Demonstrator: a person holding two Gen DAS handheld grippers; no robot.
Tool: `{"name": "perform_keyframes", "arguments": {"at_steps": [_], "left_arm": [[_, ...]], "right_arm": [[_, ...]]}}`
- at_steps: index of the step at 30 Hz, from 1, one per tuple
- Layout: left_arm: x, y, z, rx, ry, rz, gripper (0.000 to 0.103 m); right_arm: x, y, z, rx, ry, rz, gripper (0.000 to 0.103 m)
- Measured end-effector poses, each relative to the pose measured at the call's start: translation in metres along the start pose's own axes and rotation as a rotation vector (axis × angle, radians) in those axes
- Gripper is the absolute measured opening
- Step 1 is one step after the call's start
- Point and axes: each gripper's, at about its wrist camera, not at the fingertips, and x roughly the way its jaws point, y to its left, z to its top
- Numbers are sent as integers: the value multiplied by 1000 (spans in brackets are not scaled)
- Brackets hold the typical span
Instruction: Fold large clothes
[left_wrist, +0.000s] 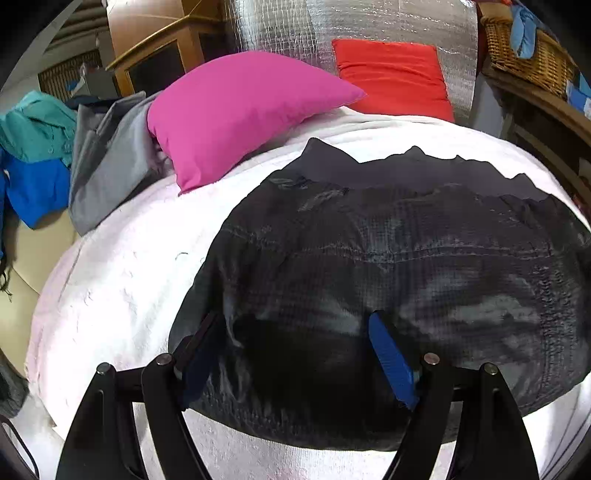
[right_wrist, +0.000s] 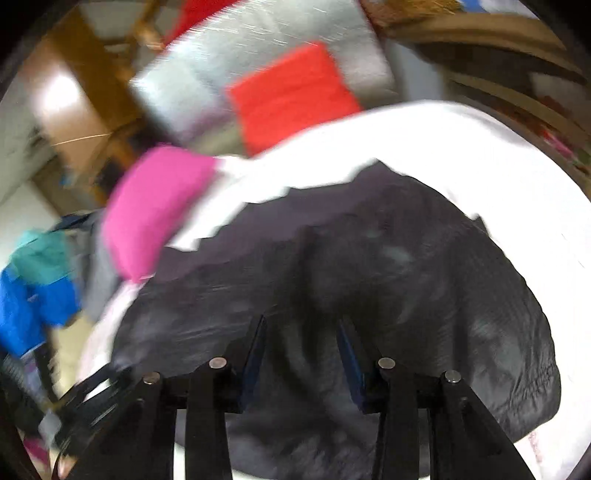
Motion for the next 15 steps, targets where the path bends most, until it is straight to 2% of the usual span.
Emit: {"name": "perform_keyframes", "arguments": {"at_steps": [1, 4, 7, 10, 12, 14, 15], "left_arm": [[0, -1, 0, 7, -4, 5, 80], [1, -3, -1, 36, -17, 24, 80], [1, -5, -2, 50, -23, 31, 80], [1, -2, -3, 48, -24, 28, 80], [2, -1, -3, 49, -25, 27, 80], [2, -1, -3, 51, -25, 27, 80], [3, -1, -3, 51, -25, 26, 80]], "right_arm": [[14, -4, 3, 21, 41, -11, 44], [9, -2, 12, 26, 20, 7, 46], [-10, -12, 15, 96, -70, 55, 46], [-26, -31, 21, 155, -173, -5, 46], [-12, -46, 24, 201, -115, -32, 48], [16, -55, 23, 207, 19, -26, 49], [16, -54, 24, 196, 4, -33, 49]]}}
